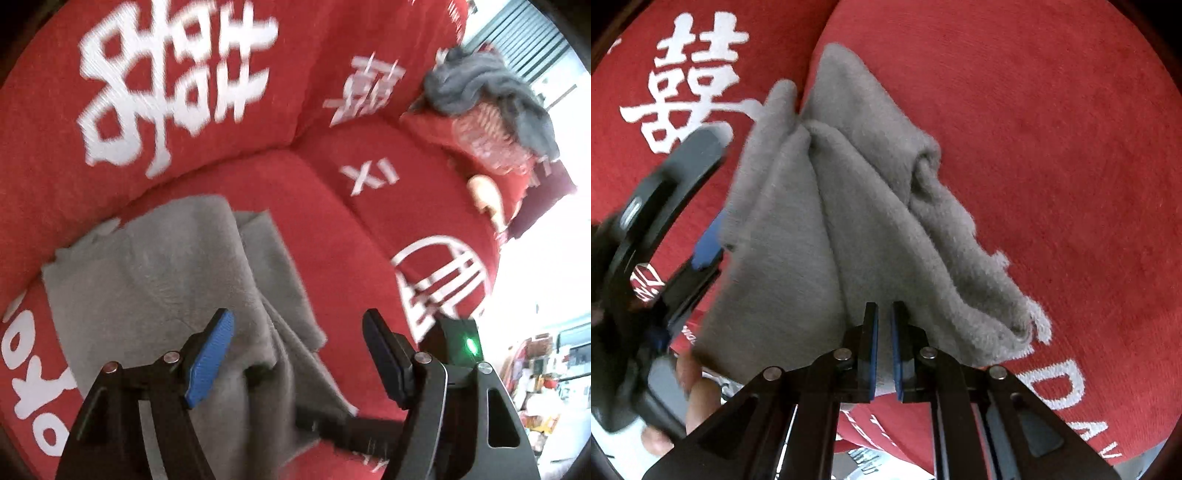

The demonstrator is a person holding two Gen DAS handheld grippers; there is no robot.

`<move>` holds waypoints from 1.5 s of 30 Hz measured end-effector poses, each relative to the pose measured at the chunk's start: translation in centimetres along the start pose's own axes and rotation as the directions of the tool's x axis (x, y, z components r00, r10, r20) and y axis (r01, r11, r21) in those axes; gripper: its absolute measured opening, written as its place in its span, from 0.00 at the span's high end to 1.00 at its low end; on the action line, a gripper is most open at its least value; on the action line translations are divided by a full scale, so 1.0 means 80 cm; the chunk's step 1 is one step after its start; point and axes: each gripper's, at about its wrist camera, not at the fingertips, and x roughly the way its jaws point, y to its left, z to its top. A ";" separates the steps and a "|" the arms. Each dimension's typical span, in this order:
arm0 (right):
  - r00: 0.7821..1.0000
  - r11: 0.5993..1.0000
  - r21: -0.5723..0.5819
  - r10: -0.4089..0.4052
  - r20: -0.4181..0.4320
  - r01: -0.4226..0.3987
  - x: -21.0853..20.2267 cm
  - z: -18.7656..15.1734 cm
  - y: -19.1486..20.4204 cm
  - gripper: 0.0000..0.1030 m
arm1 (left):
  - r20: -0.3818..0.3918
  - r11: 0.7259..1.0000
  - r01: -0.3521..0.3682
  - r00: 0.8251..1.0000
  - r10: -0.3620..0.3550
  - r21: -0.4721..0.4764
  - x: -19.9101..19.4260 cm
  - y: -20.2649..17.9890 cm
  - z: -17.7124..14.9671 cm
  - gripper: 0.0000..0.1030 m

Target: Fold small clothes

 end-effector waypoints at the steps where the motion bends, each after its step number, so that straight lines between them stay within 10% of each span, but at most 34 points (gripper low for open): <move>1: 1.000 1.000 0.009 0.020 0.014 -0.021 -0.006 0.004 0.000 0.91 | 0.027 1.000 -0.007 1.000 0.008 -0.011 -0.015 0.005 -0.003 0.29; 4: 0.990 0.989 0.067 0.128 0.066 -0.133 -0.027 0.022 -0.007 0.86 | 0.089 0.992 -0.082 0.992 0.090 -0.094 -0.050 0.041 -0.017 0.18; 8: 0.951 0.942 0.134 0.301 0.068 -0.308 -0.026 0.049 -0.017 0.36 | 0.067 0.942 -0.235 0.964 0.257 -0.240 -0.065 0.113 -0.046 0.16; 12: 0.941 0.934 0.120 0.337 0.006 -0.335 0.014 0.062 0.001 0.36 | -0.030 0.875 -0.342 0.935 0.353 -0.342 -0.055 0.178 -0.081 0.16; 17: 0.981 0.984 -0.068 0.155 -0.120 -0.164 0.052 0.098 0.065 0.40 | -0.070 0.849 -0.370 0.926 0.372 -0.377 -0.037 0.212 -0.106 0.16; 19: 0.990 0.985 -0.159 0.039 -0.138 -0.061 0.062 0.103 0.082 0.61 | -0.074 0.848 -0.371 0.925 0.372 -0.378 -0.029 0.214 -0.109 0.16; 20: 0.991 0.974 -0.224 -0.055 -0.126 0.026 0.066 0.105 0.095 0.86 | -0.075 0.848 -0.369 0.926 0.369 -0.380 -0.028 0.214 -0.110 0.16; 26: 0.996 0.875 -0.475 -0.090 0.028 0.093 0.021 0.081 0.155 0.87 | -0.048 0.875 -0.344 0.936 0.349 -0.342 -0.023 0.194 -0.103 0.16; 39: 0.954 0.894 -0.334 -0.278 0.116 0.301 -0.013 0.096 0.084 0.85 | -0.086 0.878 -0.348 0.937 0.339 -0.330 -0.034 0.202 -0.120 0.10; 45: 0.990 0.934 -0.331 -0.139 0.017 0.137 -0.011 0.108 0.093 0.81 | -0.084 0.867 -0.325 0.944 0.318 -0.379 -0.036 0.222 -0.130 0.10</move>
